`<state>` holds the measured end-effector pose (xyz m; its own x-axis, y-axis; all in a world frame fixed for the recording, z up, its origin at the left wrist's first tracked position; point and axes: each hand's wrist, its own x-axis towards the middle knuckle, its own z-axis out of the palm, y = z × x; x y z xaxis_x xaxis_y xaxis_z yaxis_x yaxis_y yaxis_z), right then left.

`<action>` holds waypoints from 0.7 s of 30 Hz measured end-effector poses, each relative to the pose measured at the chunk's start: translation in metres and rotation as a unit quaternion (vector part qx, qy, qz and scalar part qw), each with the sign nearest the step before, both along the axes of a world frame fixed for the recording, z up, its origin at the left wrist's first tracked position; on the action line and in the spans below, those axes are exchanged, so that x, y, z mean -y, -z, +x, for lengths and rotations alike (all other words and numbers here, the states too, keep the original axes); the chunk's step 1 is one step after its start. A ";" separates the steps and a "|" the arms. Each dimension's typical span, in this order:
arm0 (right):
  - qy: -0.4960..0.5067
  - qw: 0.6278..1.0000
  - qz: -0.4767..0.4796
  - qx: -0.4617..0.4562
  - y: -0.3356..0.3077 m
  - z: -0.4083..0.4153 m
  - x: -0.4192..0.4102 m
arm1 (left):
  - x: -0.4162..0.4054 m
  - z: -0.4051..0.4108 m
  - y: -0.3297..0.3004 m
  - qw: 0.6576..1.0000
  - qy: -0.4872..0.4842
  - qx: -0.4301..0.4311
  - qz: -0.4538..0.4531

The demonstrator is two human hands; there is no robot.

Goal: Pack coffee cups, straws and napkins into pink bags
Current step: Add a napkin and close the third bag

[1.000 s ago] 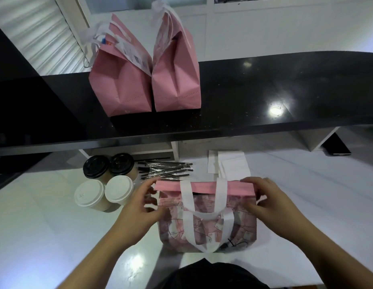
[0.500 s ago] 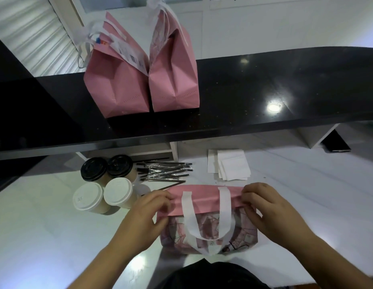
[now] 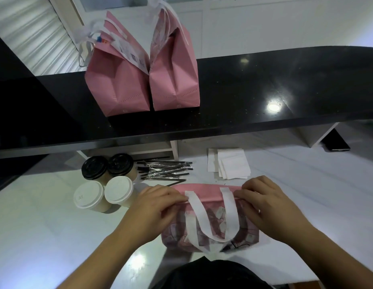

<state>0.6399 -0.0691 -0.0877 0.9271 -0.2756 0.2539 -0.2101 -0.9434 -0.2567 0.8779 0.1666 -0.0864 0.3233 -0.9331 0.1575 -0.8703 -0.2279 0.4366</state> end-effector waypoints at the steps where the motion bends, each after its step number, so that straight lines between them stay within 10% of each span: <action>1: -0.010 1.000 -0.010 -0.011 -0.002 0.003 -0.002 | 0.003 -0.001 -0.001 1.000 -0.001 -0.007 0.001; 7: -0.030 0.998 -0.039 -0.049 -0.013 0.029 -0.014 | 0.016 -0.010 -0.007 0.984 -0.050 -0.168 0.029; 21: -0.035 0.995 -0.072 -0.055 -0.016 0.046 -0.027 | 0.065 -0.041 -0.010 0.995 0.014 0.054 0.087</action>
<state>0.6855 -0.0416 -0.0713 0.9673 -0.1773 0.1816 -0.1619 -0.9821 -0.0963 0.8370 0.1016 -0.0765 0.2868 -0.9577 0.0246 -0.9173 -0.2671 0.2953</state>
